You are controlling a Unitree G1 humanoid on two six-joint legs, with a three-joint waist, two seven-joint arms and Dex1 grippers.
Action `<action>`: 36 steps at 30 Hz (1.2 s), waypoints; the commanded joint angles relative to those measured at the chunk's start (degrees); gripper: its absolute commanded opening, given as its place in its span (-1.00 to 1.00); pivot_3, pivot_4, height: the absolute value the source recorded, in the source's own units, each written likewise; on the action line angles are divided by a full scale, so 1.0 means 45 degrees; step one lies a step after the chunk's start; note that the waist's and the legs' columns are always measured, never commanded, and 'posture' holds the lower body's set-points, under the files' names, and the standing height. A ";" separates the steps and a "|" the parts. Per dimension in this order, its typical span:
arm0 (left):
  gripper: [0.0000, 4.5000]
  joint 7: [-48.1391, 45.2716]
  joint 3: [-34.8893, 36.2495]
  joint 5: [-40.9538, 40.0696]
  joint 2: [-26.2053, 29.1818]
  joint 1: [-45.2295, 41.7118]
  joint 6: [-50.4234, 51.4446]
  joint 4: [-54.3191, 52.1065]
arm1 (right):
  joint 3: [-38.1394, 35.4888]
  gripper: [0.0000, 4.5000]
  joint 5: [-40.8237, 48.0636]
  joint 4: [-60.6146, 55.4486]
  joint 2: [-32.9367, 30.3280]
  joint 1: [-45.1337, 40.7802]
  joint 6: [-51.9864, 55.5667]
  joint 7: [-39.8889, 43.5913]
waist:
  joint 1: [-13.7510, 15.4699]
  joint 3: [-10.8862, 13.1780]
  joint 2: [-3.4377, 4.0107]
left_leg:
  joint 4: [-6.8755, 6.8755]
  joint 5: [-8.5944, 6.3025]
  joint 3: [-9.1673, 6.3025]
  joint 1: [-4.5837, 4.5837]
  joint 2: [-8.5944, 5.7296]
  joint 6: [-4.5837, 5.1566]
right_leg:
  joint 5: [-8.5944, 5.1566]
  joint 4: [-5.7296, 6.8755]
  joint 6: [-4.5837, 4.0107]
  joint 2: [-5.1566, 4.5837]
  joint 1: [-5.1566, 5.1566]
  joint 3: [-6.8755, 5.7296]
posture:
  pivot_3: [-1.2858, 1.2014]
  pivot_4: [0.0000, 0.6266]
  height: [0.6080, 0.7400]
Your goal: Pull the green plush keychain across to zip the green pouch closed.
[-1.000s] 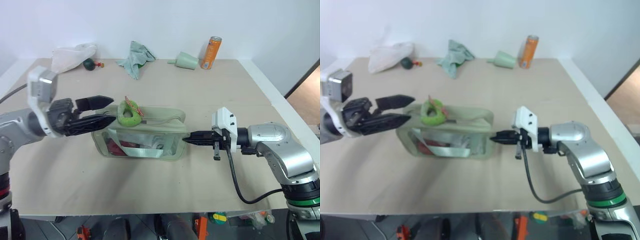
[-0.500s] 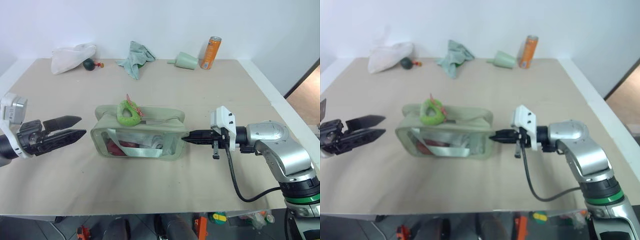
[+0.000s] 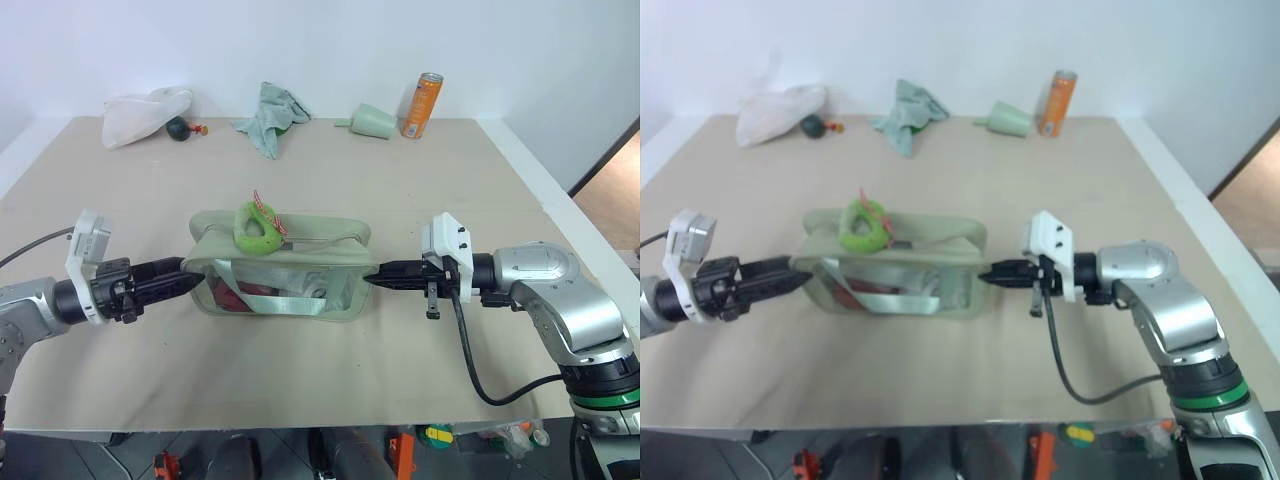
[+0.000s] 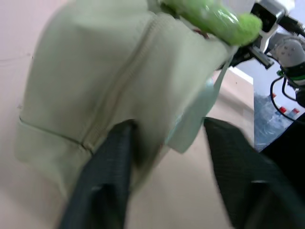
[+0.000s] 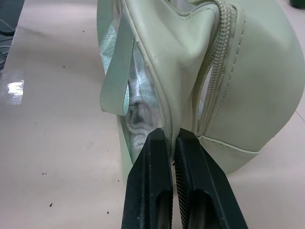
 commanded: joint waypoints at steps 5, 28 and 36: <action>-0.99 -0.0116 0.0004 0.0005 -0.0028 -0.0417 -0.0221 -0.0288 | -0.0281 -1.00 0.0210 -0.0546 -0.0198 0.0175 0.0143 -0.0077 | 0.0003 0.0000 0.0000 | -0.0002 -0.0003 -0.0001 -0.0006 -0.0002 -0.0003 | -0.0003 -0.0001 -0.0003 -0.0002 -0.0001 0.0002 | 0.03 -0.52 1.00; -1.00 -0.0122 -0.0135 0.0216 -0.0173 -0.0421 -0.0434 -0.0588 | -0.2881 0.75 0.4150 -0.0411 0.0823 -0.3561 0.2217 -0.1202 | 0.0021 0.0002 0.0003 | 0.0012 -0.0004 -0.0012 -0.0012 -0.0022 -0.0002 | 0.0008 -0.0002 0.0017 -0.0013 0.0005 0.0006 | 0.03 -0.52 1.00; -1.00 -0.0074 -0.0606 0.0397 -0.0507 -0.0387 -0.0509 -0.0775 | 0.1041 0.75 0.1337 -0.0050 0.2572 -0.5071 0.0442 -0.0795 | 0.0140 0.0010 0.0018 | 0.0014 -0.0004 -0.0018 -0.0047 -0.0042 -0.0002 | 0.0000 -0.0004 0.0007 -0.0051 -0.0010 -0.0014 | 0.03 -0.52 1.00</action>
